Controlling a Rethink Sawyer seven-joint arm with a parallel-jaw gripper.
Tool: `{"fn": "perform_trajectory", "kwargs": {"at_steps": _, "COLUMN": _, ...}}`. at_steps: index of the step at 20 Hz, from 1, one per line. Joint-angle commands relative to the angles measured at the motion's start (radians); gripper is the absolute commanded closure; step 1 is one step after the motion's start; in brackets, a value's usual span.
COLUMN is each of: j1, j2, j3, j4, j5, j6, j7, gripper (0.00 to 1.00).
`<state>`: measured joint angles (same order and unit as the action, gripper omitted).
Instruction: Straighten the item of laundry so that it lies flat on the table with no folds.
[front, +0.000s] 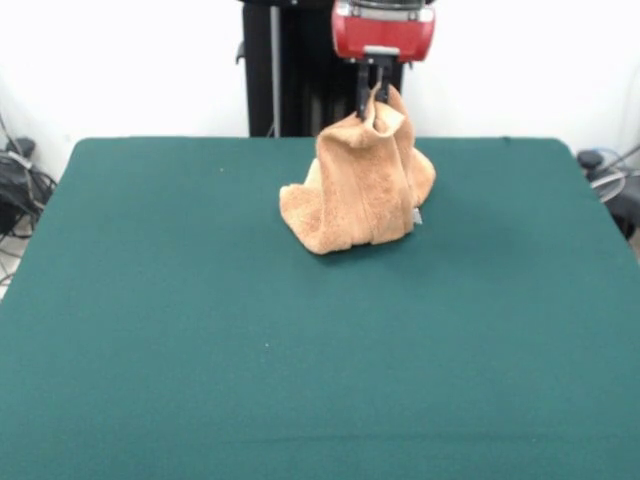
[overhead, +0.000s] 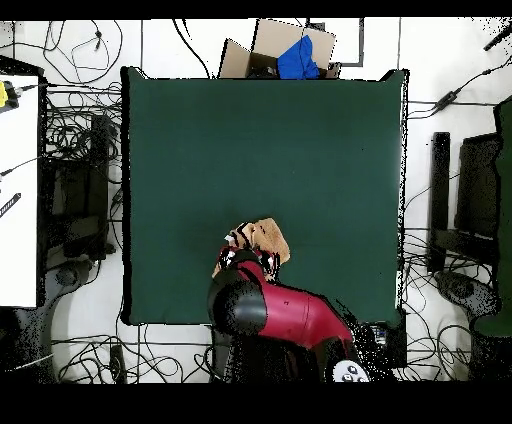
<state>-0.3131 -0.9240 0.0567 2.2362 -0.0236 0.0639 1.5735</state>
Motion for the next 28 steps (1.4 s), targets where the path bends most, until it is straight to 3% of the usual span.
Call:
{"fn": "perform_trajectory", "kwargs": {"at_steps": 1, "j1": 0.031, "j2": 0.066, "j3": -0.004, "j4": -0.124, "j5": 0.059, "j6": 0.001, "j7": 0.197, "gripper": 1.00}}
{"fn": "perform_trajectory", "kwargs": {"at_steps": 12, "j1": 0.083, "j2": 0.180, "j3": -0.017, "j4": -0.259, "j5": 0.087, "j6": -0.023, "j7": 0.204, "gripper": 1.00}}
{"fn": "perform_trajectory", "kwargs": {"at_steps": 28, "j1": 0.260, "j2": 0.413, "j3": -0.097, "j4": -0.508, "j5": 0.250, "j6": -0.067, "j7": 0.225, "gripper": 1.00}}
